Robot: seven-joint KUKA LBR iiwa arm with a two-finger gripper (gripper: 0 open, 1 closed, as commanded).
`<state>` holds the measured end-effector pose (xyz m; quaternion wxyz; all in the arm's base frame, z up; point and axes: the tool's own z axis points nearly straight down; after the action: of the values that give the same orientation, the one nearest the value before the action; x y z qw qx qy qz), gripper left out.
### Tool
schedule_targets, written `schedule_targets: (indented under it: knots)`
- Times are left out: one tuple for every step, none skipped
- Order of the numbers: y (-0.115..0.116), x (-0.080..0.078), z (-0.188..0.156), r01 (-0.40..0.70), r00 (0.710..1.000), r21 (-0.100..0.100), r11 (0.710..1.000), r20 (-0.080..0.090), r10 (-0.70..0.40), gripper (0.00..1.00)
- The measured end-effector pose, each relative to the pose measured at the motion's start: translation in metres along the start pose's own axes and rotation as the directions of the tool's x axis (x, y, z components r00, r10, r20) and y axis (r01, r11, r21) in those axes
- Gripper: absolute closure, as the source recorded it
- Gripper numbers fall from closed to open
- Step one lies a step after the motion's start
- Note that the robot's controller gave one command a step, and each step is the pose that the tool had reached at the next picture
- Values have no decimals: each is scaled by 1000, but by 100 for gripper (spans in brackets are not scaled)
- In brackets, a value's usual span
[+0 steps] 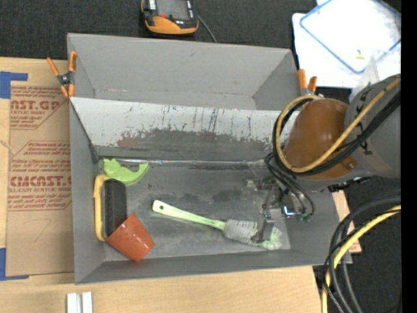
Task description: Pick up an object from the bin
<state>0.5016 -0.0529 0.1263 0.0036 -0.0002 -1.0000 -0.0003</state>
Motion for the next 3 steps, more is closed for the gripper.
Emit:
schedule_targets:
  knots:
    - [0, -2, -4, 1, 1000, 1, 1000, 8, -1, 0]
    - [-32, 15, 56, -138, 990, -1, 990, 11, 138, 0]
    - [-34, 22, 15, -60, 998, -1, 998, 15, 60, 0]
